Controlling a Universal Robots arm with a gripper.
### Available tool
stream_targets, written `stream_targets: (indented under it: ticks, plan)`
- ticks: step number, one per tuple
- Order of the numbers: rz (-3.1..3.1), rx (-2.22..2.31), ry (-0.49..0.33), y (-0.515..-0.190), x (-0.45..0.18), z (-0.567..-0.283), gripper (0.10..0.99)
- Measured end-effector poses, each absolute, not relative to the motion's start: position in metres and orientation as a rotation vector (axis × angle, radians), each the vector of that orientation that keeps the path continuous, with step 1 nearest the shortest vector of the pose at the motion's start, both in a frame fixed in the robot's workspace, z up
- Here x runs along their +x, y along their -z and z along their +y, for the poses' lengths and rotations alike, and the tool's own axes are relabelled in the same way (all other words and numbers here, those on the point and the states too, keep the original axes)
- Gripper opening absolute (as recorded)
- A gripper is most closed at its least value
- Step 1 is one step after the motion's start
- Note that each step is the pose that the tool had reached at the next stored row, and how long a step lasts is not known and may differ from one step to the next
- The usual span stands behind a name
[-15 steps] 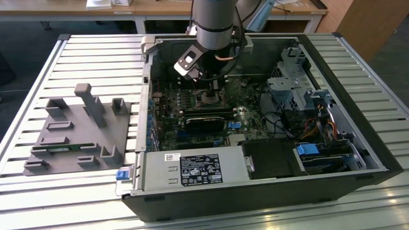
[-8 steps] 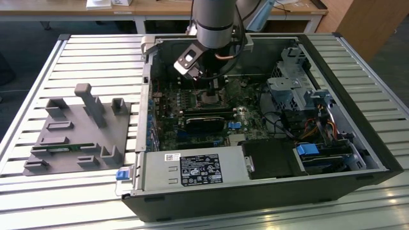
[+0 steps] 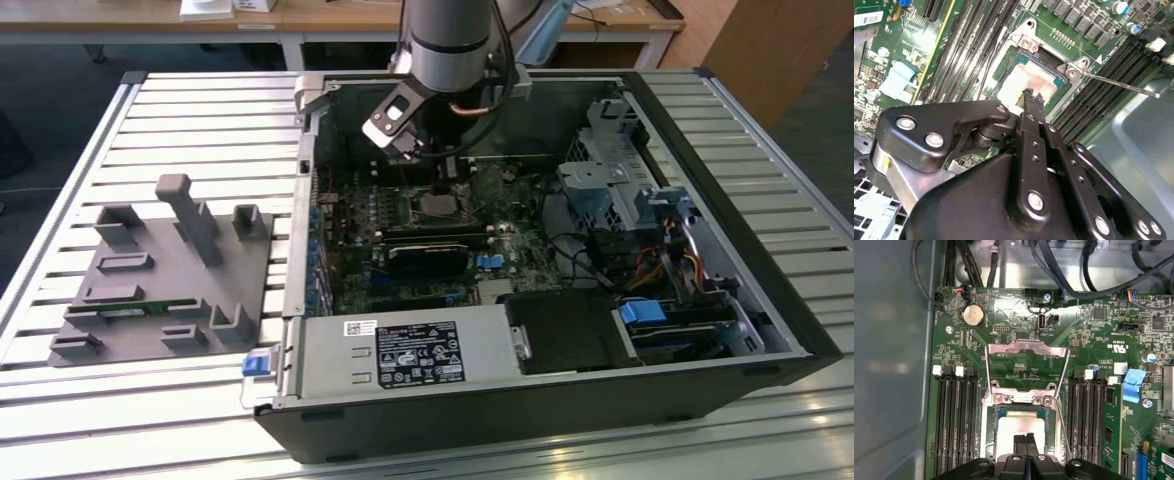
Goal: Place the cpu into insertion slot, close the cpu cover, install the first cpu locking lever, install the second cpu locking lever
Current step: 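Close the cpu cover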
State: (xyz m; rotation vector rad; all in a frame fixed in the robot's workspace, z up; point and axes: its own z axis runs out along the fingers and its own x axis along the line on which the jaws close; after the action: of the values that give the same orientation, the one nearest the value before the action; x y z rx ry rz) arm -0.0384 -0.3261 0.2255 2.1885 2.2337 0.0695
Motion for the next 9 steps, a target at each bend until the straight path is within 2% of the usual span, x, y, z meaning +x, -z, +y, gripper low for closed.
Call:
stream_targets:
  ticks: [9]
  plan:
    - [2.234,2.189,-0.069,-0.253,-0.038,-0.326,0.106]
